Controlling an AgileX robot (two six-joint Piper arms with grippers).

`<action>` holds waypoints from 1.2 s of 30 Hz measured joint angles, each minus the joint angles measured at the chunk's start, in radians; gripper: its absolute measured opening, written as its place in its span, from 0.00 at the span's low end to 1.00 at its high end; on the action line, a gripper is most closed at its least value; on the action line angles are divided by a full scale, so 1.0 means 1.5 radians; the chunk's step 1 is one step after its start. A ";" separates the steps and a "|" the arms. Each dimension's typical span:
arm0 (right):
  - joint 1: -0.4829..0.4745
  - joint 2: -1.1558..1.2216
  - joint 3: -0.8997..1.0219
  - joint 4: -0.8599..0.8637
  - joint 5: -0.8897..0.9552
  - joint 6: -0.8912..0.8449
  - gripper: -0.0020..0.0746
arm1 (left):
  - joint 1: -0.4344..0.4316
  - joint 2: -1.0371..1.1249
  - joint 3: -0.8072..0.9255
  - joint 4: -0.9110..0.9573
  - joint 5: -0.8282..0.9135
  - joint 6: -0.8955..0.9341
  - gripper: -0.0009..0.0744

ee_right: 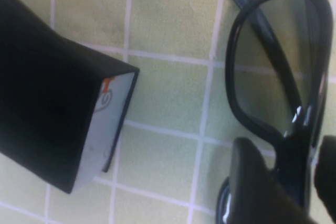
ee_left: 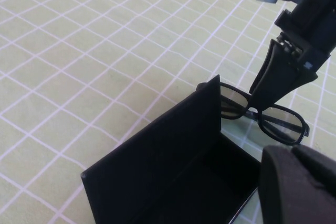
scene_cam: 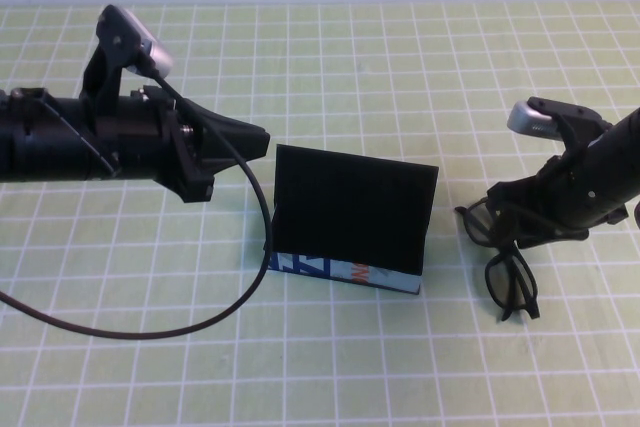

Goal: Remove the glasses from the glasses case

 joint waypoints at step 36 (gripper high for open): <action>-0.002 -0.956 0.228 -0.100 0.184 0.098 0.01 | 0.000 -0.503 0.308 -0.085 -0.284 -0.087 0.01</action>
